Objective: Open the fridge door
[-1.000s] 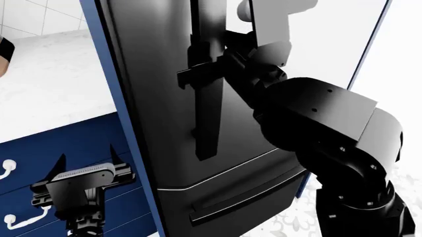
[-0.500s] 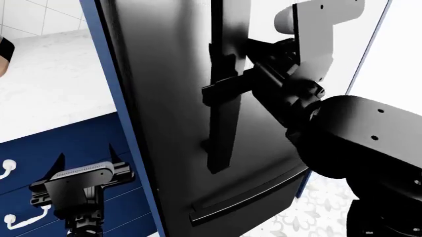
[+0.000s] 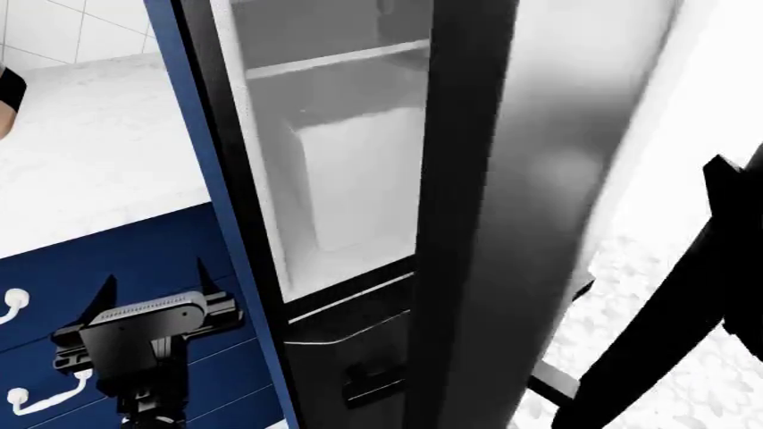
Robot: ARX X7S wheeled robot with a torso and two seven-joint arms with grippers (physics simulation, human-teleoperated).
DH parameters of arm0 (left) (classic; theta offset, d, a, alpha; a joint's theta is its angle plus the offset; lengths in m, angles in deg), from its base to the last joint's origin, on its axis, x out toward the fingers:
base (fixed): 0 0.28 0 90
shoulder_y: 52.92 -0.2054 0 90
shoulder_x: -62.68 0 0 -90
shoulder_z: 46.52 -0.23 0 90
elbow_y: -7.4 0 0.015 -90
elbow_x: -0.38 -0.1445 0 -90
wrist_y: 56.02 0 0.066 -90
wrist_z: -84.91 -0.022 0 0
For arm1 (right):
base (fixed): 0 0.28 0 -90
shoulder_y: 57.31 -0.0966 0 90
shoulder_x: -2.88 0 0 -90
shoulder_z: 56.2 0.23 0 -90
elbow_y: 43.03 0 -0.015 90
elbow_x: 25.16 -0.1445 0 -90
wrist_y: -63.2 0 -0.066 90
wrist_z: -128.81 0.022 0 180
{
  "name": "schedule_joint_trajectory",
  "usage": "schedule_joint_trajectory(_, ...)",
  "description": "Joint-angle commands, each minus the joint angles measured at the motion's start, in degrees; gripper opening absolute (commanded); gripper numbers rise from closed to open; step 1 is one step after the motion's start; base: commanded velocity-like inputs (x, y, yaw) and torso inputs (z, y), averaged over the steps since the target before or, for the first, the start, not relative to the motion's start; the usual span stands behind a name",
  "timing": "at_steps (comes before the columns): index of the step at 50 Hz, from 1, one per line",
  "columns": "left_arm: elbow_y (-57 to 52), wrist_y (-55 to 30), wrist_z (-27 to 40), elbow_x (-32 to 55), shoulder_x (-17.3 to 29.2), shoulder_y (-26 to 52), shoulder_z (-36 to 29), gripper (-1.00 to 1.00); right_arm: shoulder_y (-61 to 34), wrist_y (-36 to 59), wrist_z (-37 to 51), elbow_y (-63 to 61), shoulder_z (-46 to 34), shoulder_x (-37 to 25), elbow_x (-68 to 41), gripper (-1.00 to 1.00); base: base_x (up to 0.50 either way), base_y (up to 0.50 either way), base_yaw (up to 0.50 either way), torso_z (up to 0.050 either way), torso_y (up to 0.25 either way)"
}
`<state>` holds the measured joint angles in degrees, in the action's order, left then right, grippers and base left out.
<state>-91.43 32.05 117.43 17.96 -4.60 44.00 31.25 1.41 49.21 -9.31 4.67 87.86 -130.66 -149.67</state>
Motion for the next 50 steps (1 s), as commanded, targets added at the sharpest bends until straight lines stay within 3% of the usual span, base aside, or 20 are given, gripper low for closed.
schedule_joint_trajectory(1,-0.5,-1.1,-1.0,-1.4,-1.2,-0.2,0.8,1.0,43.5,-11.8,-29.7,16.8,64.9,17.4,3.2,-1.0,0.0,0.0,0.0,0.0,0.0)
schedule_joint_trajectory(3,-0.5,-1.1,-1.0,-1.5,-1.3,-0.3,0.6,1.0,60.7,-29.0,-46.9,34.0,69.2,34.6,14.7,-1.0,0.0,0.0,0.0,0.0,0.0)
schedule_joint_trajectory(4,-0.5,-1.0,-1.0,-1.6,-1.3,-0.4,0.6,1.0,69.3,-37.6,-55.5,42.6,70.8,37.8,15.5,-1.0,-0.01,0.01,0.0,0.0,0.0)
schedule_joint_trajectory(5,-0.5,-1.0,-1.1,-1.7,-1.3,-0.4,0.4,1.0,76.2,-43.3,-64.1,51.2,70.8,37.3,22.8,1.0,-0.01,0.01,-0.01,0.0,0.0)
schedule_joint_trajectory(8,-0.6,-0.9,-1.1,-1.8,-1.4,-0.7,0.2,1.0,76.0,-48.2,-89.9,76.9,69.6,33.2,37.8,1.0,-0.01,0.0,0.0,0.0,0.0)
schedule_joint_trajectory(9,-0.9,-1.0,-1.1,-1.8,-1.3,-0.7,0.1,1.0,76.2,-50.3,-98.5,85.5,69.6,29.3,44.6,1.0,0.0,0.0,0.0,0.0,0.0)
schedule_joint_trajectory(10,-1.0,-1.1,-1.1,-1.7,-1.2,-0.7,0.2,1.0,76.2,-58.9,-107.1,94.1,67.3,24.7,51.2,1.0,0.0,0.0,0.0,0.0,0.0)
schedule_joint_trajectory(11,-0.8,-0.9,-1.1,-1.7,-1.2,-0.7,0.2,1.0,76.3,-59.4,-110.6,102.7,69.1,22.6,54.7,1.0,0.0,0.0,0.0,0.0,0.01)
schedule_joint_trajectory(13,-1.0,-1.0,-1.0,-1.7,-1.2,-0.8,0.2,1.0,73.8,-64.8,-110.2,117.3,68.1,21.2,59.5,1.0,0.0,0.0,0.0,0.0,0.0)
schedule_joint_trajectory(21,-0.6,-0.7,-1.1,-1.6,-1.1,-0.9,0.2,1.0,61.9,-78.9,-104.2,117.3,67.2,20.7,79.5,1.0,0.0,0.0,0.0,0.0,0.0)
schedule_joint_trajectory(23,-0.5,-0.6,-1.1,-1.5,-1.2,-0.9,0.1,1.0,55.0,-86.0,-100.2,117.2,61.6,21.1,89.8,1.0,0.0,0.0,0.0,0.0,0.0)
schedule_joint_trajectory(26,-0.8,-0.7,-1.1,-1.5,-1.1,-1.0,0.2,1.0,49.7,-92.0,-99.8,116.4,57.0,21.8,97.1,1.0,0.0,0.0,0.0,0.0,0.0)
schedule_joint_trajectory(32,-0.8,-0.6,-1.0,-1.3,-1.0,-1.0,0.2,1.0,41.2,-79.4,-94.3,71.6,43.9,40.1,103.4,1.0,0.0,0.0,0.0,0.0,0.0)
schedule_joint_trajectory(34,-0.6,-0.6,-1.0,-1.2,-1.0,-0.9,0.2,1.0,38.6,-75.7,-95.5,60.2,43.9,43.5,104.7,1.0,0.0,0.0,0.0,0.0,0.0)
schedule_joint_trajectory(37,-0.7,-0.6,-1.0,-1.1,-1.0,-0.8,0.2,1.0,21.9,-63.5,-112.3,42.9,62.9,43.5,122.1,1.0,0.0,0.0,0.0,0.0,0.0)
schedule_joint_trajectory(39,-0.6,-0.5,-1.0,-1.2,-1.1,-0.8,0.2,1.0,13.3,-58.9,-120.2,31.2,67.1,43.5,128.5,1.0,0.0,0.0,0.0,0.0,0.0)
schedule_joint_trajectory(44,-0.2,-0.3,-1.2,-1.1,-1.1,-0.8,0.1,1.0,2.7,-45.3,-124.4,8.6,66.0,43.2,131.8,1.0,0.0,0.0,0.0,0.0,0.0)
schedule_joint_trajectory(50,-0.1,-0.3,-1.2,-1.0,-1.1,-0.8,0.1,1.0,-2.5,-38.9,-124.7,-2.9,63.2,42.7,135.0,1.0,0.0,0.0,0.0,0.0,0.0)
